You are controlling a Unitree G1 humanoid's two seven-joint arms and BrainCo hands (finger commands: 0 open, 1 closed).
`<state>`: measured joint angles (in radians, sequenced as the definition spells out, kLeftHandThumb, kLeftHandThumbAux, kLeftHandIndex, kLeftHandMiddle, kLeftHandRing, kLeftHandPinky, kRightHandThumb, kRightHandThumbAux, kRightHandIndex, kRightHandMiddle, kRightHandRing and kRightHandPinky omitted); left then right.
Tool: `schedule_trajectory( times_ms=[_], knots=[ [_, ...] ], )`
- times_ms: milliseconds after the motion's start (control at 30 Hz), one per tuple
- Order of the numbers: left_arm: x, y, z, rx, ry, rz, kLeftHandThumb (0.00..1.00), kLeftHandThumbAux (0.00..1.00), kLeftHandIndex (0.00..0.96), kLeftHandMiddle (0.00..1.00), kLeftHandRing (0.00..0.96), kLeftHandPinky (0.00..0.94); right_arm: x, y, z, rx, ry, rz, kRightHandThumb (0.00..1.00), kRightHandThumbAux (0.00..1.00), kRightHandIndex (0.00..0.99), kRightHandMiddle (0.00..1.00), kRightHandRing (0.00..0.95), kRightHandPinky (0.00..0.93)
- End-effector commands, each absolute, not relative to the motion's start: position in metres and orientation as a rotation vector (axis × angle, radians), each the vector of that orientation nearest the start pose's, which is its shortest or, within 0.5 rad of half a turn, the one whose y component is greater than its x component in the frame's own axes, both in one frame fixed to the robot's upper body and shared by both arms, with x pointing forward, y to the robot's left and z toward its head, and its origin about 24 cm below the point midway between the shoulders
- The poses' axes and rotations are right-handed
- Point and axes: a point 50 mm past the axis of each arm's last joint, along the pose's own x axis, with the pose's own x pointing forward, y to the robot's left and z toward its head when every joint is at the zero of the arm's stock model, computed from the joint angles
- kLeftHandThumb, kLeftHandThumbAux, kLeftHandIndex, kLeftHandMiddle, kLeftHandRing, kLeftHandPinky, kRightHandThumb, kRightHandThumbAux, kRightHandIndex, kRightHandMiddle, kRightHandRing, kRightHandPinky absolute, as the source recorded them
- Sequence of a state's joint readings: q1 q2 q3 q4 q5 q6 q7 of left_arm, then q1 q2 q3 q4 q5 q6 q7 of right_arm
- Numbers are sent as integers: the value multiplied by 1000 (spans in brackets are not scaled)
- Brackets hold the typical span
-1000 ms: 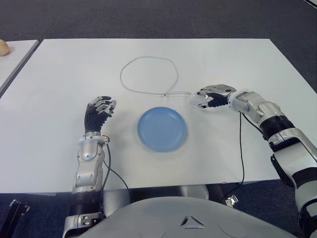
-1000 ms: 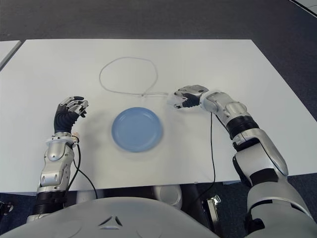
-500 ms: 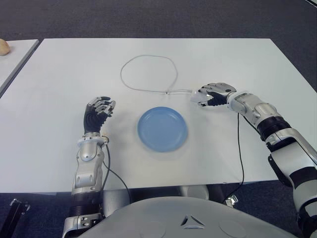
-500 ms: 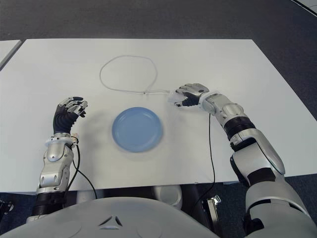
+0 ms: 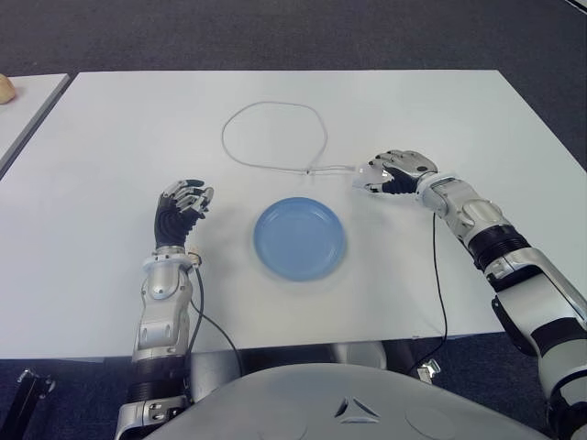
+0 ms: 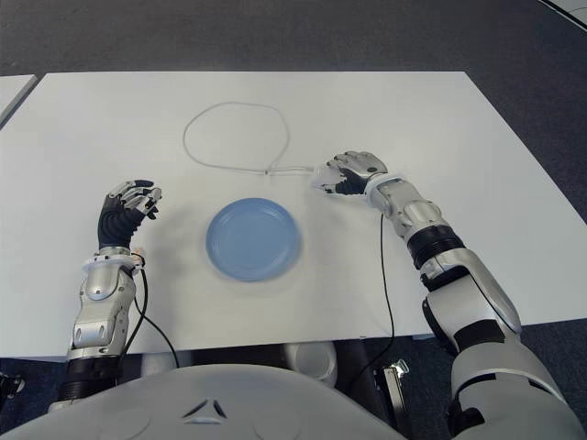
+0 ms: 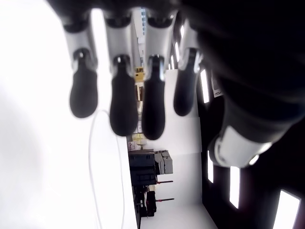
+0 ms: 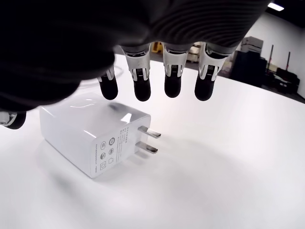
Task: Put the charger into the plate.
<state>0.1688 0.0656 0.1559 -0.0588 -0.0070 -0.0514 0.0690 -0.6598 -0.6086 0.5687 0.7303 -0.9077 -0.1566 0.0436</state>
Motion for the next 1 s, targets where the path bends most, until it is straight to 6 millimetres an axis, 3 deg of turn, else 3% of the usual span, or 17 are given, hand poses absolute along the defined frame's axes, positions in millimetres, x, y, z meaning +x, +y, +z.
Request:
schedule_trajectory(
  times_ms=[33, 1000],
  knots=[
    [211, 215, 25, 91, 52, 263, 834, 678, 397, 533, 656, 649, 348, -199, 56, -1727, 55, 468, 534, 126, 0, 0, 0, 0],
    [206, 216, 24, 66, 55, 266, 834, 678, 398, 519, 634, 613, 358, -194, 59, -1708, 78, 417, 525, 114, 0, 0, 0, 0]
  ],
)
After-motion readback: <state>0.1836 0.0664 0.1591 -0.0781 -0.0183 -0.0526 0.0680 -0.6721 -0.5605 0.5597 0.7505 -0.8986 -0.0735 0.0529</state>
